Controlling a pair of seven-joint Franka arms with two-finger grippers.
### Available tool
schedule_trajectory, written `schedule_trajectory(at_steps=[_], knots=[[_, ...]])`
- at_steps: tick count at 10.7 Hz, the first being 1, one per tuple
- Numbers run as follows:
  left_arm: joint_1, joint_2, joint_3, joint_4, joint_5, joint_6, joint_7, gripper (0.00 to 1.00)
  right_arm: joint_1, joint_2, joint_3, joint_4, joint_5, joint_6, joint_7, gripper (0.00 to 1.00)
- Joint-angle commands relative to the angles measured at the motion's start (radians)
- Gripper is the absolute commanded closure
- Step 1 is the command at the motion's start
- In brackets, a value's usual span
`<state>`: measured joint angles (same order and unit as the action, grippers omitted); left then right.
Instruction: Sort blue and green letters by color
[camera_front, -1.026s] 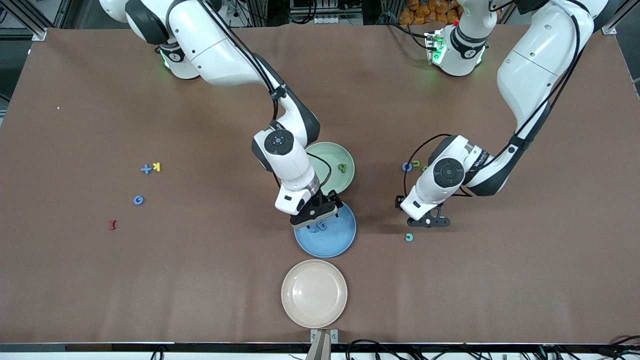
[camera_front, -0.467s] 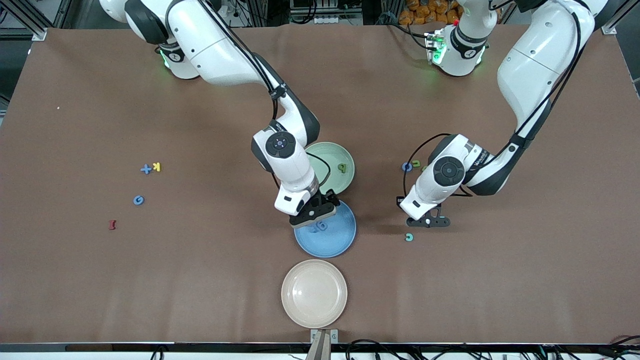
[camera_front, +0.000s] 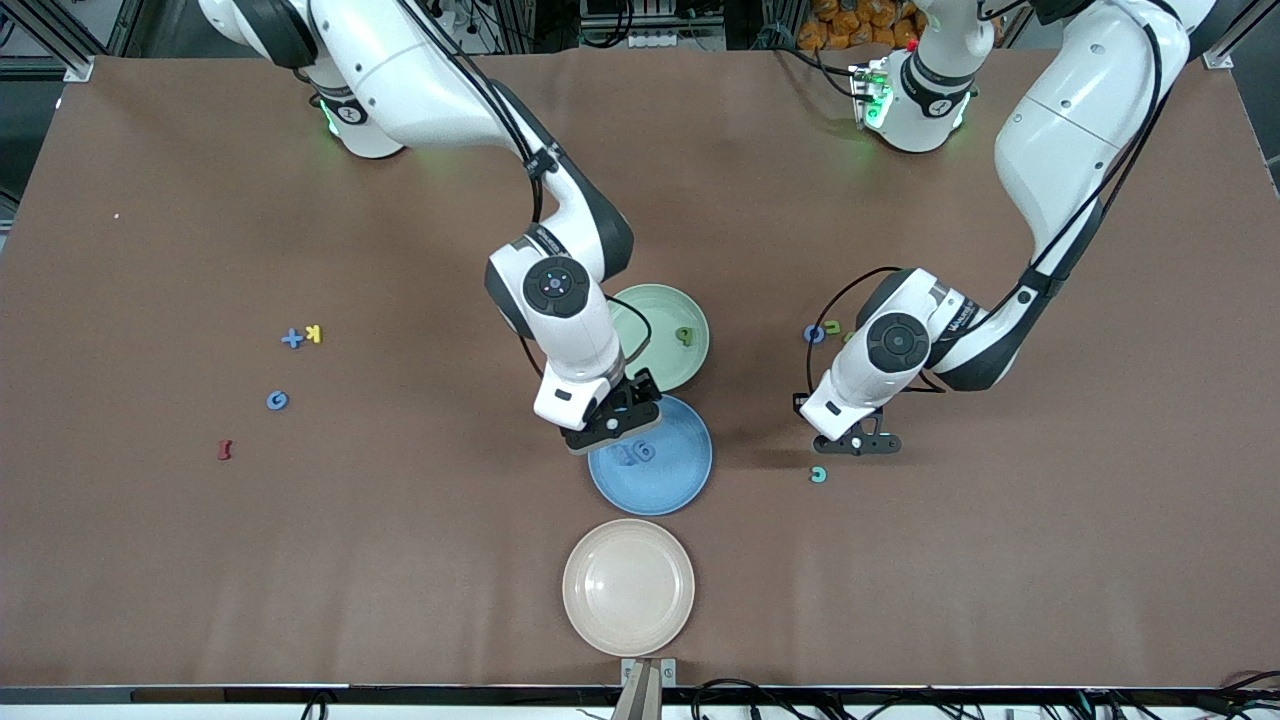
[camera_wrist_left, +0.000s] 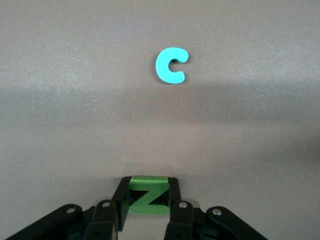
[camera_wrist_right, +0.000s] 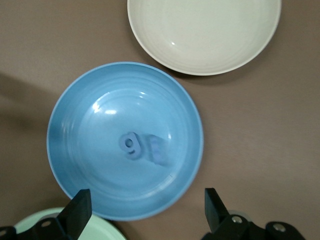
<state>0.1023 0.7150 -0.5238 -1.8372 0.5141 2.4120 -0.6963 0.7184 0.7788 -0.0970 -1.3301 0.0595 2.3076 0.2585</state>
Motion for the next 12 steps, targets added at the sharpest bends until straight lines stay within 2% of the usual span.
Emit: schedule_trajectory(at_steps=[1, 3, 5, 7, 12], knots=[[0.007, -0.017, -0.007, -0.019, 0.021, 0.009, -0.041, 1.0, -0.005, -0.125, -0.035, -0.126, -0.01, -0.067, -0.125, 0.0], [0.007, -0.019, -0.007, -0.019, 0.021, 0.009, -0.046, 1.0, -0.039, -0.22, -0.053, -0.306, -0.007, 0.079, -0.227, 0.0], [0.001, -0.022, -0.009, -0.019, 0.02, 0.009, -0.054, 1.0, -0.076, -0.26, -0.052, -0.404, -0.004, 0.151, -0.315, 0.0], [-0.01, -0.029, -0.016, -0.019, 0.02, 0.009, -0.091, 1.0, -0.124, -0.286, -0.05, -0.443, 0.002, 0.158, -0.414, 0.0], [-0.009, -0.058, -0.105, -0.017, 0.015, -0.001, -0.198, 1.0, -0.241, -0.303, -0.047, -0.458, 0.013, 0.156, -0.605, 0.0]])
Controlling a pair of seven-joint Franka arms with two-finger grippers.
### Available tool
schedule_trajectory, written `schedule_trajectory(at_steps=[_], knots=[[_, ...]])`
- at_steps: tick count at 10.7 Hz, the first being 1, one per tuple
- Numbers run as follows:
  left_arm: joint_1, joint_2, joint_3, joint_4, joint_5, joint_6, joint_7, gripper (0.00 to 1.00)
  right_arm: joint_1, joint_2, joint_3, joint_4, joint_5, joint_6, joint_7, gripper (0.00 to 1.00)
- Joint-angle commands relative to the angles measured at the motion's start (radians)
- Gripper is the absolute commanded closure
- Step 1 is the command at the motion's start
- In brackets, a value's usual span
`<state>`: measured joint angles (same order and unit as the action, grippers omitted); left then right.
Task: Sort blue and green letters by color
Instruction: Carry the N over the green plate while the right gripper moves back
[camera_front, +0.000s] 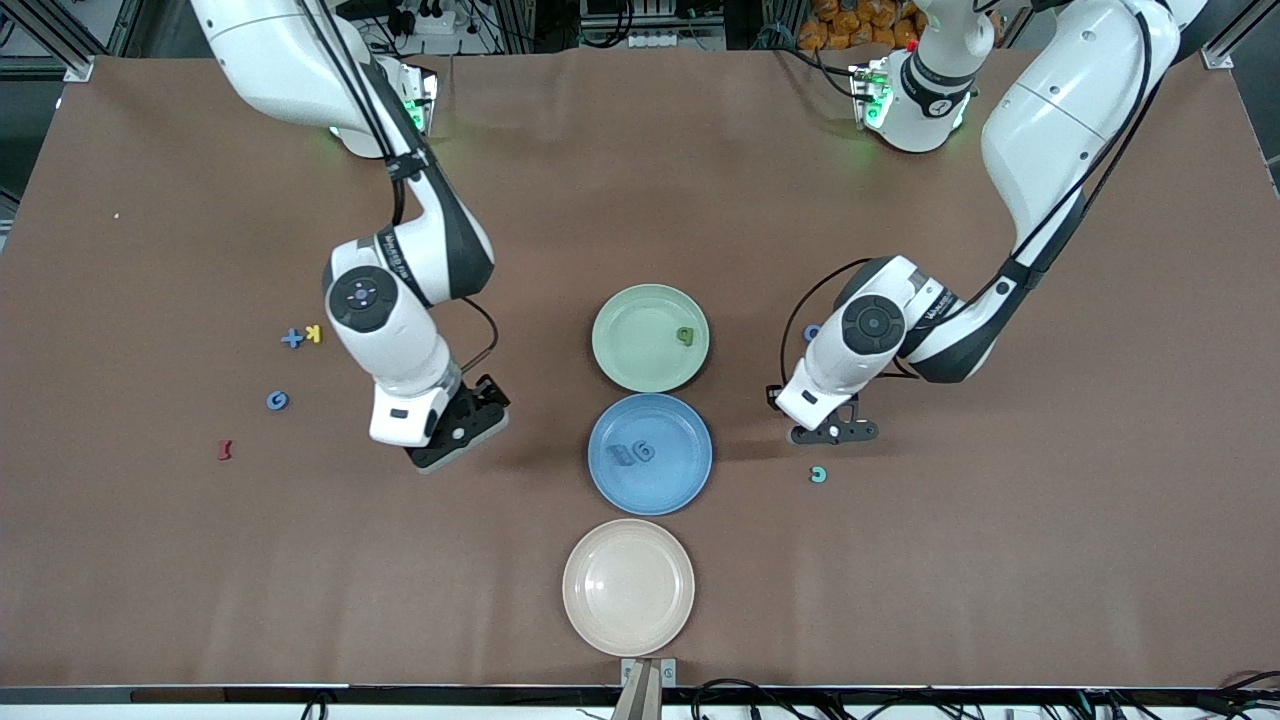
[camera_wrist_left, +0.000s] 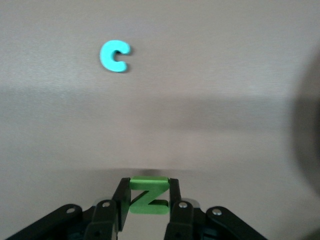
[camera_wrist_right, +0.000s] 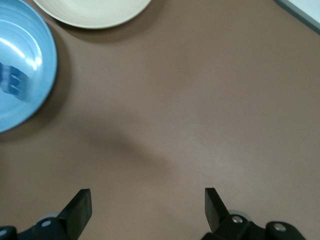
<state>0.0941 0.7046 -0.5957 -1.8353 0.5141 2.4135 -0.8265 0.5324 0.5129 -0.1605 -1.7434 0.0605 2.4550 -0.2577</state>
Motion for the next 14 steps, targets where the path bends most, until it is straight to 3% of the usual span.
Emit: schedule_trajectory(at_steps=[1, 3, 7, 14], knots=[[0.001, -0.05, -0.061, -0.018, 0.012, -0.004, -0.101, 1.0, -0.074, -0.039, 0.016, -0.047, 0.028, 0.009, -0.133, 0.0], [-0.002, -0.056, -0.102, -0.018, 0.012, -0.011, -0.172, 1.0, -0.091, -0.036, 0.015, -0.057, 0.079, 0.027, -0.201, 0.0], [-0.046, -0.059, -0.191, -0.01, 0.012, -0.048, -0.333, 1.0, -0.178, -0.048, 0.018, -0.113, 0.082, 0.09, -0.366, 0.0], [-0.177, -0.048, -0.19, -0.004, 0.021, -0.048, -0.465, 1.0, -0.298, -0.08, 0.019, -0.154, 0.082, 0.076, -0.532, 0.0]])
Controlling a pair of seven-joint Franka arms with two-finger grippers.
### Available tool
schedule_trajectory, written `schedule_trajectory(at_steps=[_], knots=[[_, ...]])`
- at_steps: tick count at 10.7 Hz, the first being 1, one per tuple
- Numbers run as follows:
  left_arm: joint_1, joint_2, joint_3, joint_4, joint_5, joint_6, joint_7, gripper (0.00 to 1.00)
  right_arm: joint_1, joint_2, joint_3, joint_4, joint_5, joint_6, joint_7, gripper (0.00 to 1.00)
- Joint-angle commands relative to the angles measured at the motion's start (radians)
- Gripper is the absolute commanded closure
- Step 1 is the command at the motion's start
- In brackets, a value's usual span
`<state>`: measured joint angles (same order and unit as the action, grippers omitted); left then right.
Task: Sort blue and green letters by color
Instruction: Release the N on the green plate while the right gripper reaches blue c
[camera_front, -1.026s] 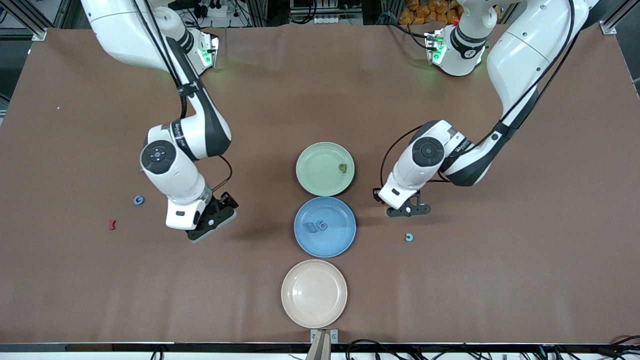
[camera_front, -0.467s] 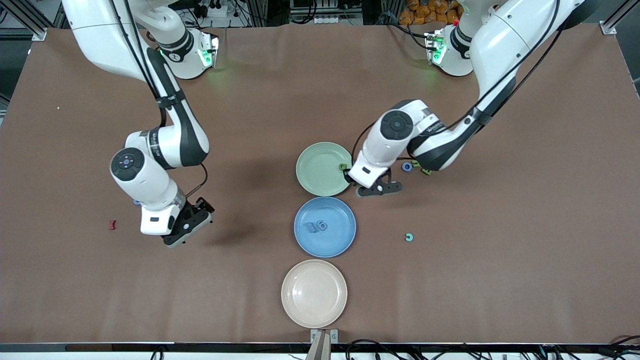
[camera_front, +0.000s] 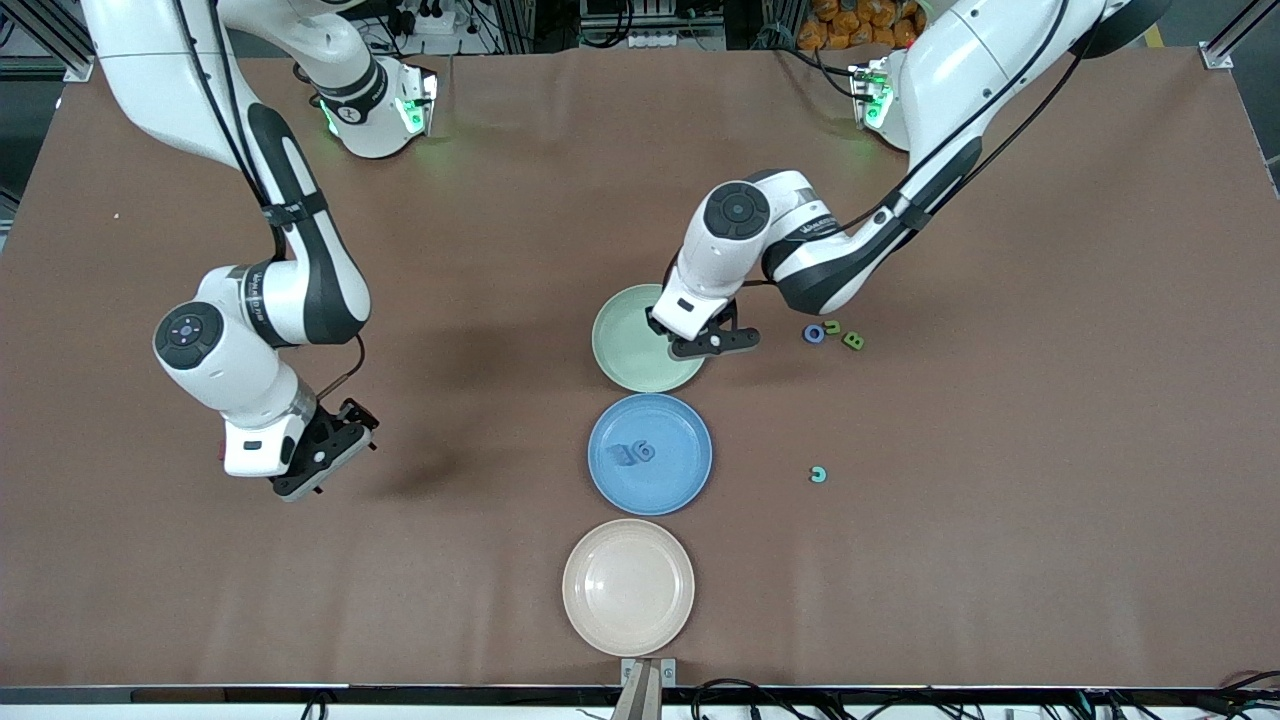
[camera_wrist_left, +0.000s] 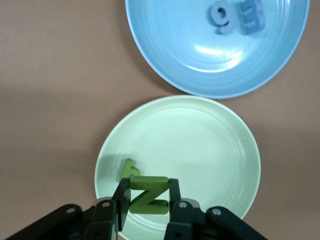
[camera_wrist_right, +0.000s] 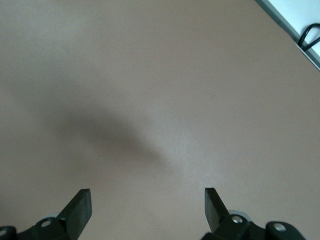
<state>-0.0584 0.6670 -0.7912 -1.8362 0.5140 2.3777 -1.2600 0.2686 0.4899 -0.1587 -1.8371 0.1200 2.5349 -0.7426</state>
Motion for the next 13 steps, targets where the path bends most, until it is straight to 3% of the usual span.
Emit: schedule_trajectory(at_steps=[1, 4, 6, 7, 8, 13], knots=[[-0.041, -0.009, 0.009, -0.003, 0.021, -0.012, -0.033, 1.0, -0.052, -0.059, 0.018, -0.065, 0.023, -0.005, -0.073, 0.0], [-0.098, 0.019, 0.018, 0.021, 0.021, -0.012, -0.071, 1.0, -0.121, -0.062, 0.018, -0.068, 0.023, -0.031, -0.168, 0.0], [-0.164, 0.026, 0.07, 0.037, 0.015, -0.012, -0.09, 1.0, -0.133, -0.079, 0.016, -0.068, 0.023, -0.073, -0.181, 0.0], [-0.179, 0.026, 0.087, 0.043, 0.011, -0.012, -0.098, 0.83, -0.153, -0.079, 0.018, -0.068, 0.023, -0.082, -0.213, 0.0], [-0.181, 0.028, 0.098, 0.043, 0.024, -0.012, -0.093, 0.01, -0.173, -0.077, 0.018, -0.068, 0.023, -0.082, -0.24, 0.0], [-0.179, 0.028, 0.109, 0.045, 0.021, -0.012, -0.096, 0.0, -0.222, -0.063, 0.013, -0.071, 0.021, -0.084, -0.27, 0.0]])
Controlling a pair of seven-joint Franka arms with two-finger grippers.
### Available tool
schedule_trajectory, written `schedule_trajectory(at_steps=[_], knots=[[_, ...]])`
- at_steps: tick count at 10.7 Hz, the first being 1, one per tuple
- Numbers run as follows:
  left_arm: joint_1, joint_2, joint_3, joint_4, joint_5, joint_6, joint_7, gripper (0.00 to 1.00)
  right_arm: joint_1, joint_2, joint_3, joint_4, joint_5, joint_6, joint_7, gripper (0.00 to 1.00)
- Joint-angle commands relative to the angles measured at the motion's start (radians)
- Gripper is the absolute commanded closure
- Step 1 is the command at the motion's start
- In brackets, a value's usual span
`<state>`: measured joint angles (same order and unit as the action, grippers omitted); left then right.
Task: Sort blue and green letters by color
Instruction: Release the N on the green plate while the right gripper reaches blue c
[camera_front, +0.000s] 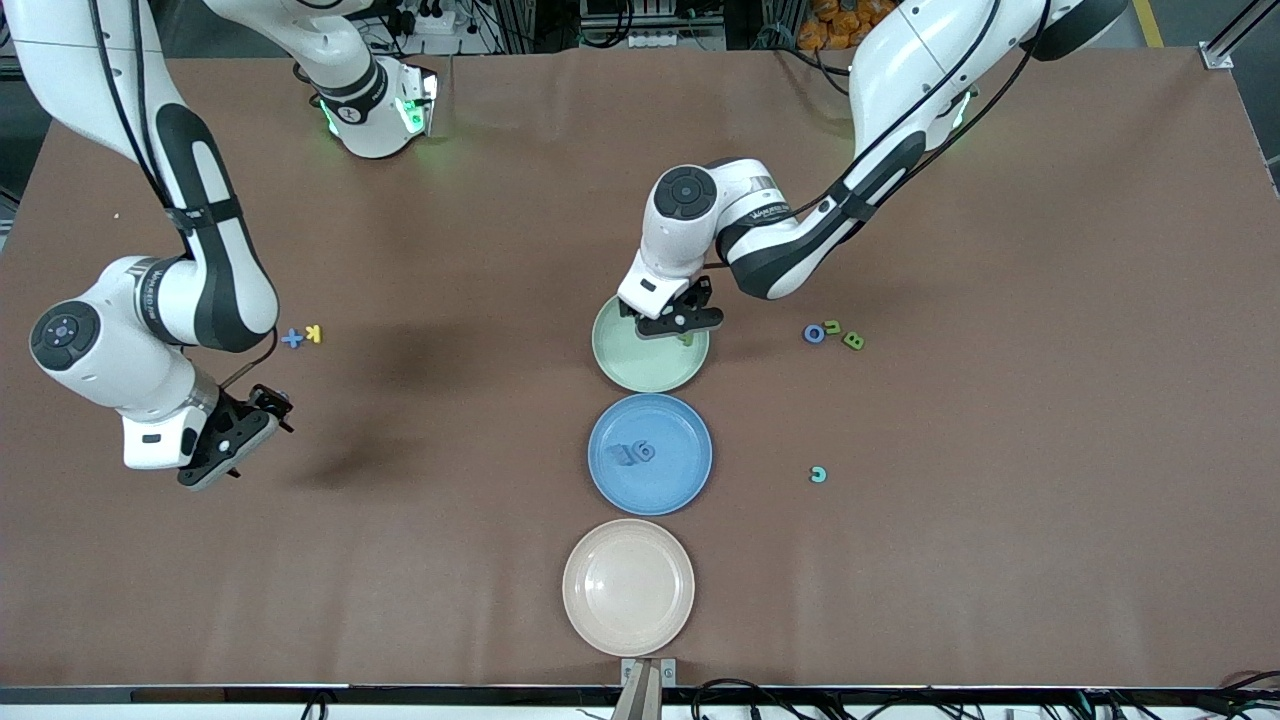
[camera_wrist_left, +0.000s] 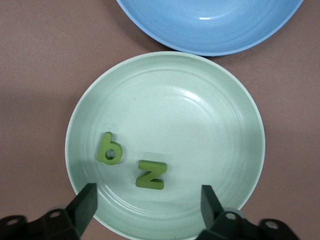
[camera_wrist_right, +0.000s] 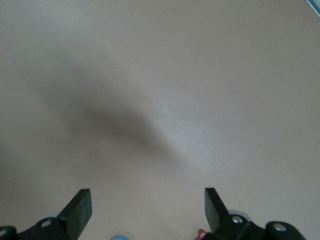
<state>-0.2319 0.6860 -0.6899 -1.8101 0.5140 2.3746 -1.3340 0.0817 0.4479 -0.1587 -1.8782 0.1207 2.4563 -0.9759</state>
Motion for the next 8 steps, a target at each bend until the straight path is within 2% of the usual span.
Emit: schedule_trajectory(at_steps=[1, 8], knots=[[-0.003, 0.009, 0.007, 0.018, 0.021, -0.009, -0.021, 0.0, -0.037, -0.018, 0.013, -0.039, 0.02, -0.01, -0.035, 0.0], [-0.001, 0.014, 0.007, 0.037, 0.017, -0.006, -0.017, 0.0, -0.092, -0.011, 0.01, -0.145, 0.007, 0.007, -0.138, 0.0]])
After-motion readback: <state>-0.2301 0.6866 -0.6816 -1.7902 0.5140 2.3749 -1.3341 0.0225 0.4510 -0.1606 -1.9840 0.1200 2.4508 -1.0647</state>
